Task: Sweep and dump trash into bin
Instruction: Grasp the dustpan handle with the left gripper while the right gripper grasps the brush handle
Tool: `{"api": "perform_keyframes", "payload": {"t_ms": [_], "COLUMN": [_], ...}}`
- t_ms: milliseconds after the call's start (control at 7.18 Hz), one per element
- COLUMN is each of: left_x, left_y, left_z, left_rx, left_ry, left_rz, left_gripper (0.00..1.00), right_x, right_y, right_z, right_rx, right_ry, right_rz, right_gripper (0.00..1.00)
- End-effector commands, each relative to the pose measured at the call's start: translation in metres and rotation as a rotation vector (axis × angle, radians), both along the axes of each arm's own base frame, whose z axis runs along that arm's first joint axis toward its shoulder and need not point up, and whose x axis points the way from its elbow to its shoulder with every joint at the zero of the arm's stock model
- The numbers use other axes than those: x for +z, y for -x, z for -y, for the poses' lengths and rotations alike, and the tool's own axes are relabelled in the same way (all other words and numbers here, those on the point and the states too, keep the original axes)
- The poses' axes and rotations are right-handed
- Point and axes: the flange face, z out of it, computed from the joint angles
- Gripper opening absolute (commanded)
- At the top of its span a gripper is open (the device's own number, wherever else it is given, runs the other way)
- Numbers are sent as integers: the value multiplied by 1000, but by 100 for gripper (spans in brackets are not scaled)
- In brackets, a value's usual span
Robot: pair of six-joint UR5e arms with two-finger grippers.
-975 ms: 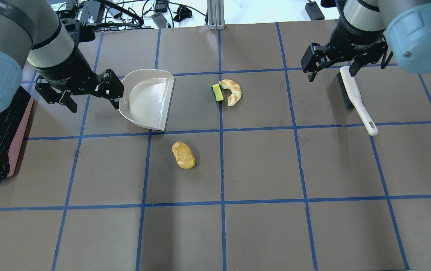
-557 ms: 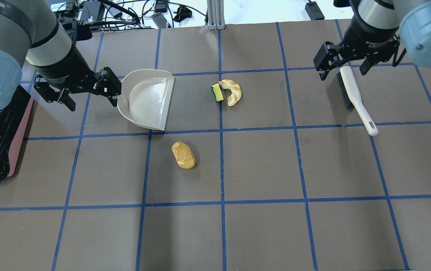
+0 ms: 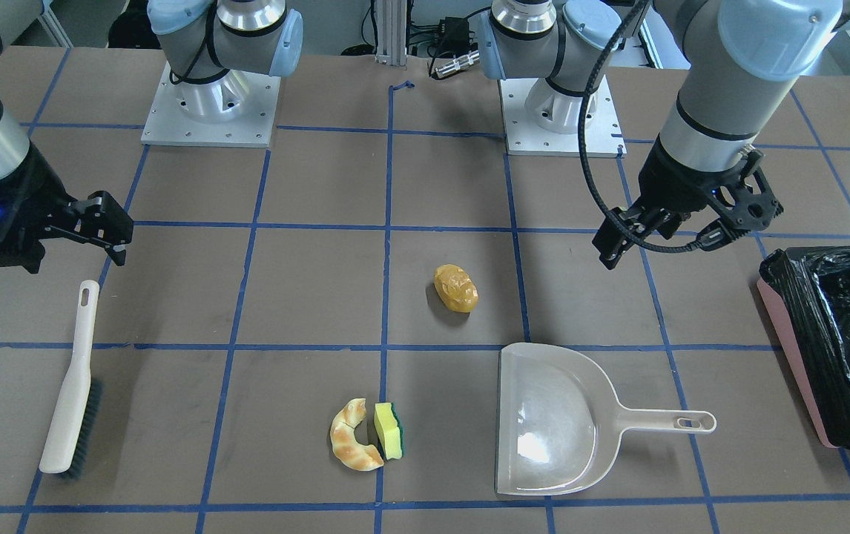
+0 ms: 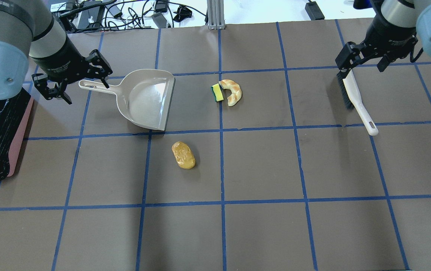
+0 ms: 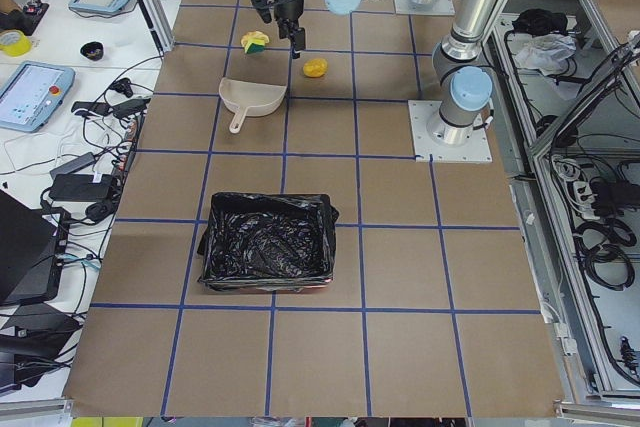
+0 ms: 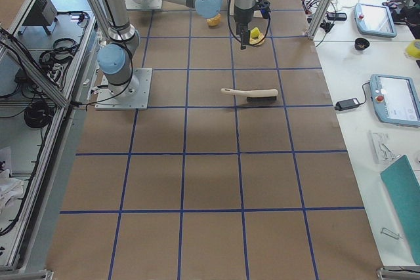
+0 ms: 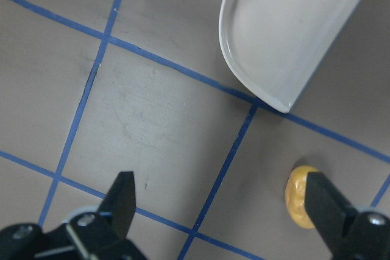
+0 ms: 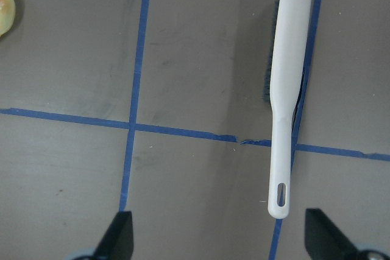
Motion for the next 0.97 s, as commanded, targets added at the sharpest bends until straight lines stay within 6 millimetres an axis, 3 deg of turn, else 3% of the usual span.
{"api": "perform_keyframes", "payload": {"t_ms": [0,139,418,557,835], "left_x": [-20,-28,-39,-54,-75], "left_y": [-25,-29,-36,-39,-45], "left_z": [25,30,62,77,113], "left_rx": [293,369,475,561,730], "left_ry": [29,24,22,9,9], "left_rz": [1,19,15,17,17], "left_gripper": [100,100,100,100,99], "right_x": [-26,-43,-63,-80,-116], "right_y": [32,45,50,62,78], "right_z": [19,27,38,47,37], "right_rx": [-4,0,43,102,78], "right_ry": [-11,-25,-20,12,-21], "right_rz": [2,4,-3,-20,-8], "right_gripper": [100,100,96,96,93]}}
